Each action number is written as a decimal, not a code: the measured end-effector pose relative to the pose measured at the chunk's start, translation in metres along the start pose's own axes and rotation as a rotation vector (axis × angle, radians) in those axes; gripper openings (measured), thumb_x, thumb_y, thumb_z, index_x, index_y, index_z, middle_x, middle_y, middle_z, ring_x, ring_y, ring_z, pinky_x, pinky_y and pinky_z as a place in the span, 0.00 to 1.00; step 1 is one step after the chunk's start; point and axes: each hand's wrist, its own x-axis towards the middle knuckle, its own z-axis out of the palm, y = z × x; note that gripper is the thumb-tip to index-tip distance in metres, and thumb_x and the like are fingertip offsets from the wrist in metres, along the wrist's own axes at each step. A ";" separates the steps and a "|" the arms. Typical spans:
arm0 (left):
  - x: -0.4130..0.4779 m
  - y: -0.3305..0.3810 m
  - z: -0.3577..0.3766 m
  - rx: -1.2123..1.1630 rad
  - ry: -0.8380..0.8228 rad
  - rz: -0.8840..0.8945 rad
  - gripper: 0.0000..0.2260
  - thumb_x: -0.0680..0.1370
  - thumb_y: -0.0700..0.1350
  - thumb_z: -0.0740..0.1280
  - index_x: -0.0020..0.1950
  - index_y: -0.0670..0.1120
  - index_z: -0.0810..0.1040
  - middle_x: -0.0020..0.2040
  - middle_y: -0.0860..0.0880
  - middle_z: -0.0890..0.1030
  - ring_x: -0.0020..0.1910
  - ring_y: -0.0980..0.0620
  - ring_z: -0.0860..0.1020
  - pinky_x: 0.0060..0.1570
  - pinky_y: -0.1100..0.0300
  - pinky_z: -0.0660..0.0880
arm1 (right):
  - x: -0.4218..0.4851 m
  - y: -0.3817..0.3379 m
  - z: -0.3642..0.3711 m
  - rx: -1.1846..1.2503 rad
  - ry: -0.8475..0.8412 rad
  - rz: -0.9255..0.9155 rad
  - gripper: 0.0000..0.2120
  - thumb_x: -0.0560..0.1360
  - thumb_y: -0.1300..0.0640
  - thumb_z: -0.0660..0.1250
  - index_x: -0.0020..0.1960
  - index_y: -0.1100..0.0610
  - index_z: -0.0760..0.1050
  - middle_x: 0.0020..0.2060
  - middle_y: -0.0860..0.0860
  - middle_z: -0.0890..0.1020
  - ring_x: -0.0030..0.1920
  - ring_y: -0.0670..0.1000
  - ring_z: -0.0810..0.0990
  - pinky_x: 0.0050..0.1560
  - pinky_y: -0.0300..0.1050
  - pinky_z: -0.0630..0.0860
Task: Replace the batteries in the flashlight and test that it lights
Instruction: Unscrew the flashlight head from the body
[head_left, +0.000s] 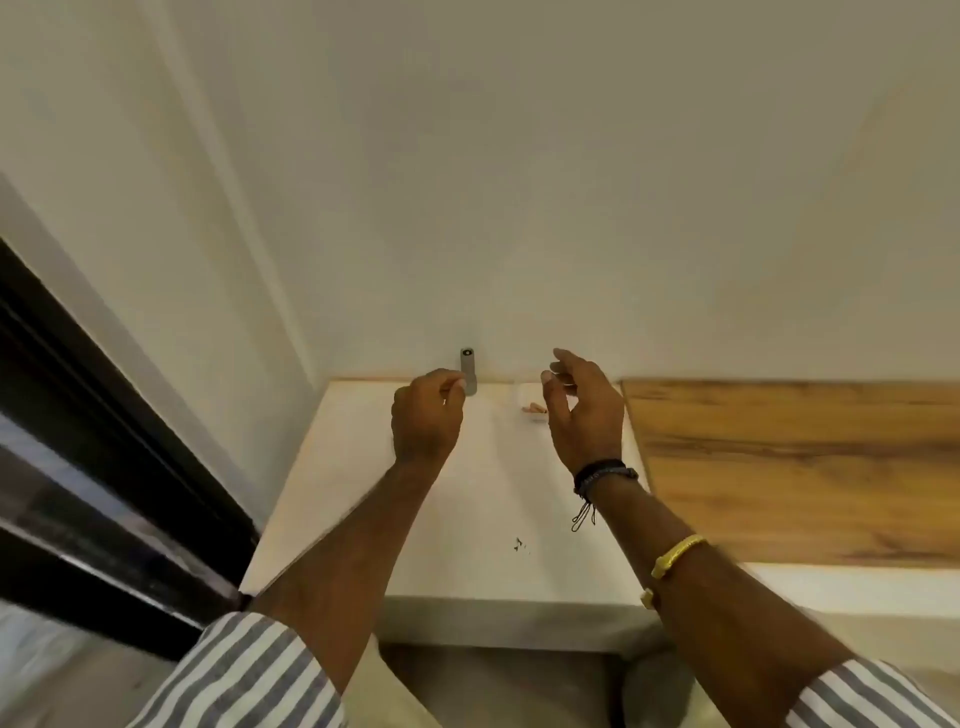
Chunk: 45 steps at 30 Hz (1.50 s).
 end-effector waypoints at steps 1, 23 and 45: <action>0.007 -0.006 0.007 -0.009 0.003 -0.034 0.07 0.79 0.43 0.68 0.52 0.43 0.85 0.46 0.47 0.87 0.46 0.47 0.84 0.46 0.62 0.75 | 0.003 0.010 0.007 0.020 0.011 0.022 0.12 0.80 0.61 0.68 0.63 0.61 0.80 0.51 0.55 0.85 0.49 0.53 0.83 0.53 0.55 0.81; 0.114 -0.101 0.166 -0.012 -0.031 -0.402 0.11 0.80 0.47 0.66 0.51 0.40 0.81 0.49 0.44 0.85 0.49 0.43 0.81 0.48 0.54 0.74 | 0.027 0.128 0.102 0.211 -0.013 0.355 0.05 0.79 0.59 0.70 0.52 0.57 0.85 0.43 0.51 0.87 0.44 0.52 0.85 0.49 0.51 0.84; -0.060 -0.046 0.079 -0.105 -0.344 0.117 0.09 0.81 0.45 0.65 0.61 0.44 0.76 0.52 0.49 0.82 0.49 0.51 0.78 0.49 0.54 0.78 | -0.053 0.065 0.030 0.283 -0.048 0.404 0.06 0.78 0.57 0.72 0.54 0.54 0.84 0.41 0.48 0.86 0.42 0.50 0.86 0.40 0.49 0.86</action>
